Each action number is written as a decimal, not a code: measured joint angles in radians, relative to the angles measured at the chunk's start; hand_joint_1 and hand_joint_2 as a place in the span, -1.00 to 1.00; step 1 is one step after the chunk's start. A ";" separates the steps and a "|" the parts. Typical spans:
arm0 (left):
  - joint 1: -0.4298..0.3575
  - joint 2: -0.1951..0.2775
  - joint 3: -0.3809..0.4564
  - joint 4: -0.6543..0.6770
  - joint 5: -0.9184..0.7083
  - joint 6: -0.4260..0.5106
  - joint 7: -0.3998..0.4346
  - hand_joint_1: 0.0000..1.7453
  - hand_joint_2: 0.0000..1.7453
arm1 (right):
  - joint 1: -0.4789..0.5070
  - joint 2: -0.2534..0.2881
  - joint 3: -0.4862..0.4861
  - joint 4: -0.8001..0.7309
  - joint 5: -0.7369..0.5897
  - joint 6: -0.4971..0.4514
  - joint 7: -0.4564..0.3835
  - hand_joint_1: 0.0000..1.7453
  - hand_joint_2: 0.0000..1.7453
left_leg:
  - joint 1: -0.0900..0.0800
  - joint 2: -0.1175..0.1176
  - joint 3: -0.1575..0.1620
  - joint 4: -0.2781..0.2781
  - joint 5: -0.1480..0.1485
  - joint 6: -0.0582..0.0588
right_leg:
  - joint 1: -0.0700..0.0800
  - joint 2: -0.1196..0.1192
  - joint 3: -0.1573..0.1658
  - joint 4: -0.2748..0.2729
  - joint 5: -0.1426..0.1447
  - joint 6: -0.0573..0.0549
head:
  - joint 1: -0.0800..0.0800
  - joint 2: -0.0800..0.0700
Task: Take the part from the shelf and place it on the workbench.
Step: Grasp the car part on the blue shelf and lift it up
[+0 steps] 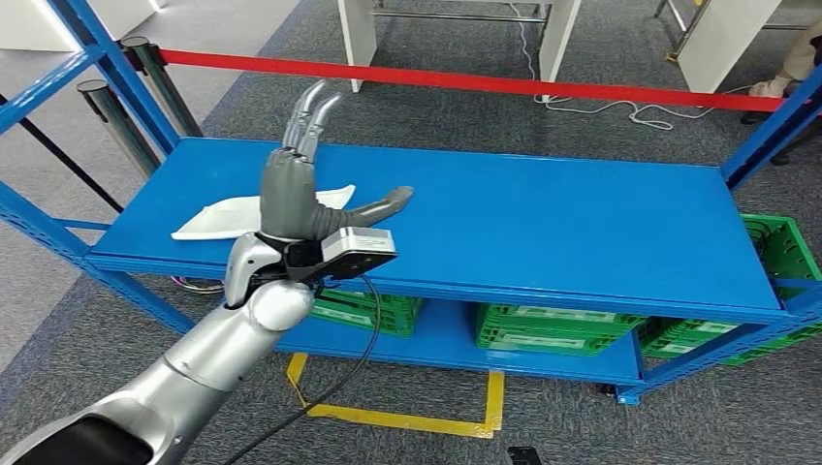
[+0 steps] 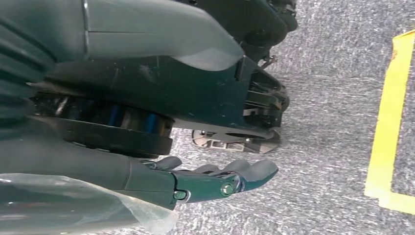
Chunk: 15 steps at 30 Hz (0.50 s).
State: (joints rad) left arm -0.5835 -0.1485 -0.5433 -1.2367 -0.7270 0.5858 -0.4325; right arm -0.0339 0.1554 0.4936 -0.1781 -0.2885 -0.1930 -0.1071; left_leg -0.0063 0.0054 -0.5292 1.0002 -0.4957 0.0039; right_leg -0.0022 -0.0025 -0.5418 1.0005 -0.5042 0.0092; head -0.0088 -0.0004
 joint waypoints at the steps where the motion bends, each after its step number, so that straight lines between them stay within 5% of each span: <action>1: -0.017 0.006 -0.014 0.021 -0.017 -0.006 0.010 -1.00 1.00 | 0.000 0.000 0.000 0.000 0.001 0.004 -0.005 -1.00 1.00 | 0.000 0.000 0.000 0.000 0.000 0.000 | 0.000 0.000 0.000 0.000 0.000 0.000 | 0.000 0.000; 8: -0.125 0.044 -0.103 0.166 -0.145 -0.061 0.087 -1.00 1.00 | 0.000 0.001 0.000 0.000 0.012 0.028 -0.035 -1.00 1.00 | 0.000 0.000 0.000 0.000 0.000 0.000 | 0.000 0.000 0.000 0.000 0.000 0.000 | 0.000 0.000; 14: -0.226 0.072 -0.173 0.361 -0.244 -0.210 0.166 -1.00 1.00 | 0.000 0.001 0.013 0.000 0.051 0.039 -0.039 -1.00 1.00 | 0.000 0.000 0.000 0.000 0.000 0.000 | 0.000 0.001 0.000 0.001 0.000 0.000 | 0.000 0.000; 15: -0.241 0.075 -0.178 0.394 -0.242 -0.228 0.167 -1.00 0.50 | 0.000 0.001 0.017 0.000 0.056 0.041 -0.038 -1.00 1.00 | 0.000 0.000 0.000 0.000 0.000 0.000 | 0.000 0.002 0.000 0.001 0.000 0.000 | 0.000 0.000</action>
State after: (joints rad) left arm -0.8243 -0.0735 -0.7218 -0.8422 -0.9693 0.3579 -0.2659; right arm -0.0340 0.1565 0.5104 -0.1781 -0.2323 -0.1520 -0.1455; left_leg -0.0062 0.0059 -0.5294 1.0003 -0.4955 0.0038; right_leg -0.0021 -0.0010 -0.5418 1.0012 -0.5039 0.0093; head -0.0089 -0.0004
